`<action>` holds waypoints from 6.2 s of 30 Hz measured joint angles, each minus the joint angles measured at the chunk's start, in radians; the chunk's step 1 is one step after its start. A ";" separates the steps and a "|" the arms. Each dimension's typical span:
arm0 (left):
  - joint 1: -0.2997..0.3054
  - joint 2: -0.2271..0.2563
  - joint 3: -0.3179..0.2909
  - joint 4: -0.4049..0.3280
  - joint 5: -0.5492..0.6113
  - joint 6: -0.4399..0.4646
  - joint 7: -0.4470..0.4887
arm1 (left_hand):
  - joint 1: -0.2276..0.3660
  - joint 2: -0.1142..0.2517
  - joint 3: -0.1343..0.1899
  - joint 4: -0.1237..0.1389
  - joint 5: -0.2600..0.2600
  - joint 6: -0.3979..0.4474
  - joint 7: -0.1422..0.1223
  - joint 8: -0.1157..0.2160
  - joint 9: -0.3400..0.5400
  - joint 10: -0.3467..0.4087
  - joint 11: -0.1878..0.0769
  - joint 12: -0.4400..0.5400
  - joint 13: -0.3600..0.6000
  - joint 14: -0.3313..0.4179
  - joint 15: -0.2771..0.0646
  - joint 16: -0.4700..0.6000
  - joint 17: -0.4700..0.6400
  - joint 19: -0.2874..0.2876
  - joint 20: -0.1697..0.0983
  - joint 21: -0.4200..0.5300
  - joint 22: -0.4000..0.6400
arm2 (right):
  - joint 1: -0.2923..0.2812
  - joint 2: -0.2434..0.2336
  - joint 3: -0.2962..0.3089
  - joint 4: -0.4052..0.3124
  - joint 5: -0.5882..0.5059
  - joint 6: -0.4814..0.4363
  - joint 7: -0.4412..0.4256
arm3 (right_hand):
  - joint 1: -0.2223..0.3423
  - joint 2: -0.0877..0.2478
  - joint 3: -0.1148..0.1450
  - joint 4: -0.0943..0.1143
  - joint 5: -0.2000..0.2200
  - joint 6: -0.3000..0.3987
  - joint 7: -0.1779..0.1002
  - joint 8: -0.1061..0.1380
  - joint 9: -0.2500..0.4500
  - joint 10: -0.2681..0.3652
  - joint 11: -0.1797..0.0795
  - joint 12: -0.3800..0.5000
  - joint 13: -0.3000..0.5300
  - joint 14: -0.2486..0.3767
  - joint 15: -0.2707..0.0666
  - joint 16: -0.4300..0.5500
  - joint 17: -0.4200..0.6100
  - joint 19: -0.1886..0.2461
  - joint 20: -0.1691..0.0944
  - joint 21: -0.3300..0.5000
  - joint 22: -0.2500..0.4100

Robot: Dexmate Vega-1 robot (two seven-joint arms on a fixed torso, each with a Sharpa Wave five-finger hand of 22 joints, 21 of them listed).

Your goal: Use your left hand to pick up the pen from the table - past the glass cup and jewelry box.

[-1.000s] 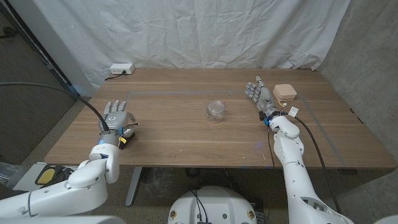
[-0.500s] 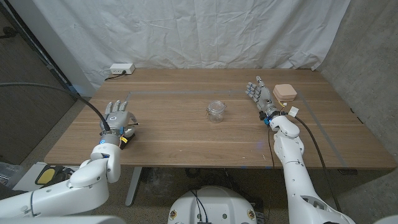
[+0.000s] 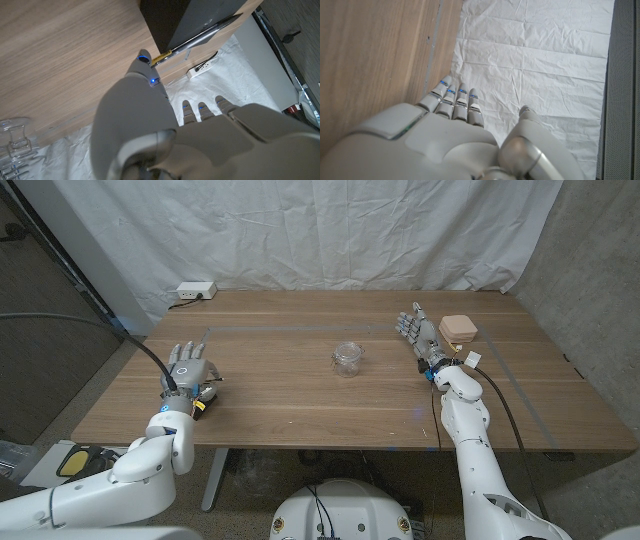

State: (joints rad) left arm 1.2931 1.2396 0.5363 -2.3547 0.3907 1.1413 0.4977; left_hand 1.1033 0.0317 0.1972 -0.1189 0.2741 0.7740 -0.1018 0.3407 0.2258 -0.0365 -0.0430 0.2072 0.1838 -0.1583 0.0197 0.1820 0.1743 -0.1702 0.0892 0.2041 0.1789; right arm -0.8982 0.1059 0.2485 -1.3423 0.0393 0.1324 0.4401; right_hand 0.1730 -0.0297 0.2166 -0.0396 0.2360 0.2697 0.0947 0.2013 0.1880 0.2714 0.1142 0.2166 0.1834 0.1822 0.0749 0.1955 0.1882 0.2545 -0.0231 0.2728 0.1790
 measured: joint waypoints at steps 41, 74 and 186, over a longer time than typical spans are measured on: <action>-0.014 -0.003 -0.006 0.024 -0.025 -0.024 0.001 | 0.004 0.004 -0.008 0.000 0.000 0.020 -0.002 0.023 0.018 0.000 0.000 0.000 0.000 0.000 0.000 0.000 0.005 0.000 0.000 0.000 0.000 | 0.031 0.003 -0.008 0.043 -0.017 -0.004 -0.010 | 0.000 0.000 -0.004 -0.004 0.000 0.000 0.000 0.000 0.000 0.000 0.000 0.000 0.000 0.000 0.000 0.000 0.000 0.006 -0.006 -0.008 0.000; 0.004 -0.015 -0.033 0.049 -0.045 -0.060 0.024 | 0.013 0.013 -0.015 0.001 0.000 0.114 0.002 0.086 0.044 0.034 -0.016 0.004 0.000 0.018 -0.011 0.008 0.005 -0.001 0.006 0.000 0.000 | 0.026 0.008 -0.012 0.029 -0.028 -0.020 -0.019 | 0.000 0.000 -0.004 -0.004 -0.008 0.000 0.000 0.000 0.000 0.000 0.000 0.000 0.000 0.000 0.000 0.000 0.000 0.005 -0.006 -0.018 0.000; 0.058 0.086 -0.155 -0.094 -0.070 0.011 0.061 | 0.042 0.018 -0.038 0.002 -0.001 0.191 0.003 0.198 0.070 0.102 -0.052 0.003 0.000 0.055 -0.048 0.008 0.012 0.004 0.032 0.000 0.000 | -0.001 0.016 -0.015 -0.043 -0.021 -0.041 -0.014 | 0.000 0.000 -0.014 -0.014 -0.008 0.000 0.000 0.000 0.000 0.000 0.000 0.000 0.000 0.006 0.006 0.000 0.000 0.013 0.002 -0.037 0.005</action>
State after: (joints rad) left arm 1.3511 1.3251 0.3815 -2.4483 0.3203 1.1528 0.5583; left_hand 1.1453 0.0502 0.1596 -0.1174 0.2731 0.9647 -0.0990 0.5384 0.2956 0.0654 -0.0946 0.2107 0.1838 -0.1029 -0.0287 0.1902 0.1859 -0.1666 0.1216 0.2041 0.1789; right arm -0.8988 0.1214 0.2331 -1.3854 0.0183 0.0918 0.4265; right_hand 0.1732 -0.0294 0.2028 -0.0535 0.2282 0.2698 0.0947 0.2012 0.1879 0.2714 0.1142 0.2166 0.1833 0.1879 0.0806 0.1955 0.1882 0.2671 -0.0215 0.2361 0.1842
